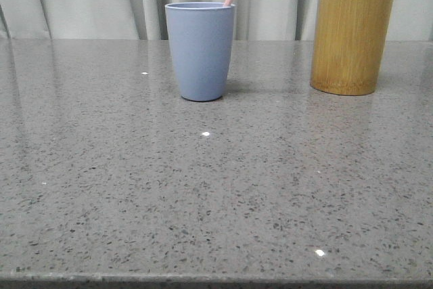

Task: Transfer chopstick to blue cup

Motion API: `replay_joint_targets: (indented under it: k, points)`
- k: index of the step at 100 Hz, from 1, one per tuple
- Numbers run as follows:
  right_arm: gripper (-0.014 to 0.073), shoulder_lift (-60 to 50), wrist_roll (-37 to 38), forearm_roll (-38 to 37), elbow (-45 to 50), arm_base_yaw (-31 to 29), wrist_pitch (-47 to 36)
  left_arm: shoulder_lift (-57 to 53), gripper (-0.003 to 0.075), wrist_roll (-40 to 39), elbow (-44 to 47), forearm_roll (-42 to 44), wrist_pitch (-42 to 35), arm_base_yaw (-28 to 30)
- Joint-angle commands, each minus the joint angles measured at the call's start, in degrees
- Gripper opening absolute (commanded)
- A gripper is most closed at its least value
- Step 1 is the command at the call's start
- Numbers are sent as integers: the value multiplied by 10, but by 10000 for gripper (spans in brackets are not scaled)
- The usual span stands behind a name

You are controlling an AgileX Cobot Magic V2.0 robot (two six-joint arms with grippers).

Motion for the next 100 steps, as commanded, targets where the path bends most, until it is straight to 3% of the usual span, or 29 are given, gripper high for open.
replay_joint_targets:
  k: [1, 26, 36, 69, 100]
  points:
    - [-68, -1, -1, -6, -13, -4, -45, -20, -19, -1, 5, 0, -44, 0]
    - [-68, -4, -2, -12, -5, -4, -51, -20, -19, -1, 5, 0, -44, 0]
    - [-68, -34, -18, -32, 24, -4, -93, -20, -19, -1, 5, 0, -44, 0]
    - [-68, -202, -21, -42, 246, -7, -320, -20, -19, -1, 5, 0, -44, 0]
    - [-68, -389, -20, -42, 359, -47, -326, -20, -19, -1, 5, 0, -44, 0]
